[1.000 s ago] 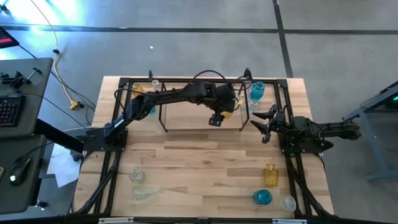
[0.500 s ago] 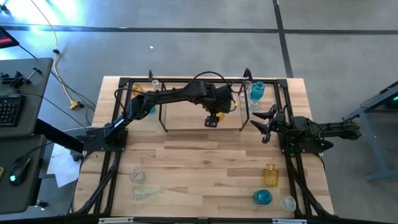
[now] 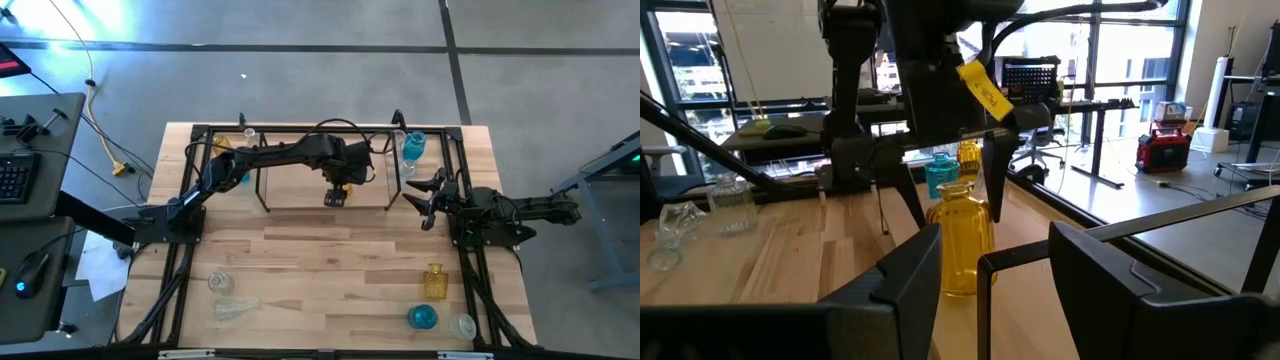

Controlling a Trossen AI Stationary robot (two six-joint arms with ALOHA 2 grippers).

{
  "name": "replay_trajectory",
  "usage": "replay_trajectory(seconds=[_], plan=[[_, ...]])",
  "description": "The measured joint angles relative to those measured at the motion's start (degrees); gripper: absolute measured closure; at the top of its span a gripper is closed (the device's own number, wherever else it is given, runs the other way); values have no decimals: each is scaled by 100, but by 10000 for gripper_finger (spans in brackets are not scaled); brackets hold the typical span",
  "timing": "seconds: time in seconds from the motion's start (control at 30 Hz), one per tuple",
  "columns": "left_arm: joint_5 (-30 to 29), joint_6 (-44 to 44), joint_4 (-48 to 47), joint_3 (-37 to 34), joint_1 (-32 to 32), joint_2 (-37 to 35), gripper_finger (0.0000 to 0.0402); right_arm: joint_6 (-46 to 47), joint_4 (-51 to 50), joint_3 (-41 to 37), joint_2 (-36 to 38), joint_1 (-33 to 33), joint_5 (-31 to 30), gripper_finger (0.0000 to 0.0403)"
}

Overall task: Sort vases onto shelf
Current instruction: Put the yellow vase on the shelf

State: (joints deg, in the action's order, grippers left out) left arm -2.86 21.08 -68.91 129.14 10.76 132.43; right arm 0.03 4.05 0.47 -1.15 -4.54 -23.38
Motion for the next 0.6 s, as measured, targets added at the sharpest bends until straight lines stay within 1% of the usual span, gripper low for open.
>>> replay_trajectory(seconds=[0.07,0.2,0.43,0.6], plan=[[97,-1,-80,0,1,1,117,0,0,0,0,2,0,233],[109,-1,-38,0,-23,1,116,2,0,-1,0,2,0,233],[85,-91,-3,0,-27,1,93,3,0,-1,0,1,2,233],[72,-61,3,0,-27,1,90,6,0,0,-2,0,51,233]])
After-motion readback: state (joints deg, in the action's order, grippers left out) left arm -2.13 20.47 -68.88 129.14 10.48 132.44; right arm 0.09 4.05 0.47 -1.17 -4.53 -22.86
